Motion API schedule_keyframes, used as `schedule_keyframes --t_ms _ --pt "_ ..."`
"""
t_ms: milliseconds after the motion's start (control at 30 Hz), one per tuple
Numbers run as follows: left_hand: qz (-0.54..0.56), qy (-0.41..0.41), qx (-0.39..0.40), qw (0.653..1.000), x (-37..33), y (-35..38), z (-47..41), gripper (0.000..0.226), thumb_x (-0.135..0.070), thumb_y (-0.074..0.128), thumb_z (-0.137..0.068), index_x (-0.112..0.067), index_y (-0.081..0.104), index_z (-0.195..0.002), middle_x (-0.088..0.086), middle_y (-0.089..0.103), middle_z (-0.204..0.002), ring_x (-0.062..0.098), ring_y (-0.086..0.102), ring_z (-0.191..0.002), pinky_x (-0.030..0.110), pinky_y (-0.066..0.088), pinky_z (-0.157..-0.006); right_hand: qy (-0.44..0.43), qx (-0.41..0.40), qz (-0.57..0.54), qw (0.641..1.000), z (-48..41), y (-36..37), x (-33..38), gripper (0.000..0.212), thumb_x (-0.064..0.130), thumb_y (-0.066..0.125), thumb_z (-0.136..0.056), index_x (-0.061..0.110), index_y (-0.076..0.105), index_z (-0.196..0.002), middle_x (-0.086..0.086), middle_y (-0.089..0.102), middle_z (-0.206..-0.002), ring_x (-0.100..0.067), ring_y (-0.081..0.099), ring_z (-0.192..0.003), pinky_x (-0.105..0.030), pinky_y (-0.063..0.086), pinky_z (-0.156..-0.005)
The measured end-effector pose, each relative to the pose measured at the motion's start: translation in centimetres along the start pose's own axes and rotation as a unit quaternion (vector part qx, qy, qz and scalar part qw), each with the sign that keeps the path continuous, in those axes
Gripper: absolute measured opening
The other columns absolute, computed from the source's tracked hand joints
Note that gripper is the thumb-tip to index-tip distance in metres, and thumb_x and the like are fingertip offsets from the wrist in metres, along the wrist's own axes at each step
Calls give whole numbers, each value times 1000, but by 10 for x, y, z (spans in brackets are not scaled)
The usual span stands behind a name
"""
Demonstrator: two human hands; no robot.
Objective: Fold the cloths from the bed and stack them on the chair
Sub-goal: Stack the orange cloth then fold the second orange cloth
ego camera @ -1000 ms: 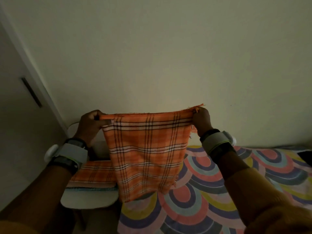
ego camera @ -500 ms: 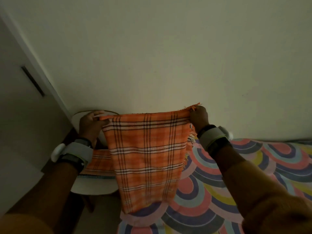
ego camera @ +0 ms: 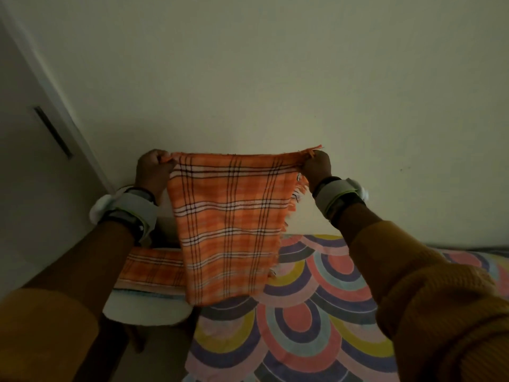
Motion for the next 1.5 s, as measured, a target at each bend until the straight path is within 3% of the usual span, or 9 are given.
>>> schedule_keyframes --t_ms 133,233,333,400,700,833,1033,1267,1500 --pt "-7 59 -38 997 -21 -9 9 22 -3 61 -85 -23 53 -79 15 61 -99 24 56 -94 40 50 -89 -31 -15 -79 996 -7 -6 2 33 -9 40 -76 16 60 -70 -9 63 -77 -33 63 -85 -52 54 -84" --pt "5 71 -12 997 -15 -16 34 21 -4 60 -85 -18 61 -101 11 69 -102 30 62 -100 43 51 -90 -37 -10 -102 994 17 -22 1 33 -9 42 -77 18 60 -75 -12 65 -87 -36 63 -92 -45 56 -83" --pt "33 43 27 998 1 -20 72 24 2 56 -87 -8 61 -109 -14 72 -76 11 66 -84 25 56 -79 -46 -7 -100 994 47 -29 -21 36 -15 45 -81 18 58 -77 -7 63 -84 -26 62 -84 -27 57 -74" --pt "30 2 50 998 16 -24 107 28 4 53 -88 -2 57 -115 -1 70 -88 15 63 -86 21 55 -73 -32 -8 -80 996 72 -35 -47 33 -12 46 -81 18 59 -79 -11 64 -89 -27 61 -87 -36 55 -79" --pt "-51 -177 154 971 149 -46 274 20 2 52 -91 -5 57 -109 14 58 -113 30 53 -106 42 43 -89 79 32 111 990 231 -61 -228 8 1 50 -90 1 49 -82 -20 57 -80 -34 53 -72 -41 42 -63" --pt "-76 -244 182 950 206 -57 341 20 11 49 -88 4 59 -104 24 61 -108 35 57 -98 38 43 -78 116 74 165 977 313 -75 -288 24 2 49 -92 14 45 -71 -13 56 -77 -30 52 -73 -45 40 -65" --pt "-152 -327 269 893 248 -71 423 27 14 49 -85 -8 59 -73 6 59 -71 25 53 -70 24 40 -57 176 139 224 948 398 -107 -338 21 4 42 -96 8 55 -79 -3 54 -82 -27 54 -83 -33 33 -68" --pt "-247 -378 318 834 269 -64 441 23 -1 59 -84 -21 60 -75 2 60 -66 16 51 -58 23 43 -53 184 218 267 920 381 -115 -374 29 5 41 -96 17 51 -72 -1 58 -79 -31 55 -82 -37 41 -72" --pt "-212 -310 227 899 288 -33 367 12 2 61 -85 -9 58 -81 7 57 -72 22 55 -74 32 44 -70 131 204 254 936 289 -73 -377 20 5 42 -97 4 62 -97 -19 63 -100 -35 58 -94 -32 35 -73"
Point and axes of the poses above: each hand's wrist, its own z-axis away from the middle knuckle, its own y-axis out of the palm, x = y × z, the point moved 1 cm from there along -z, towards the middle knuckle
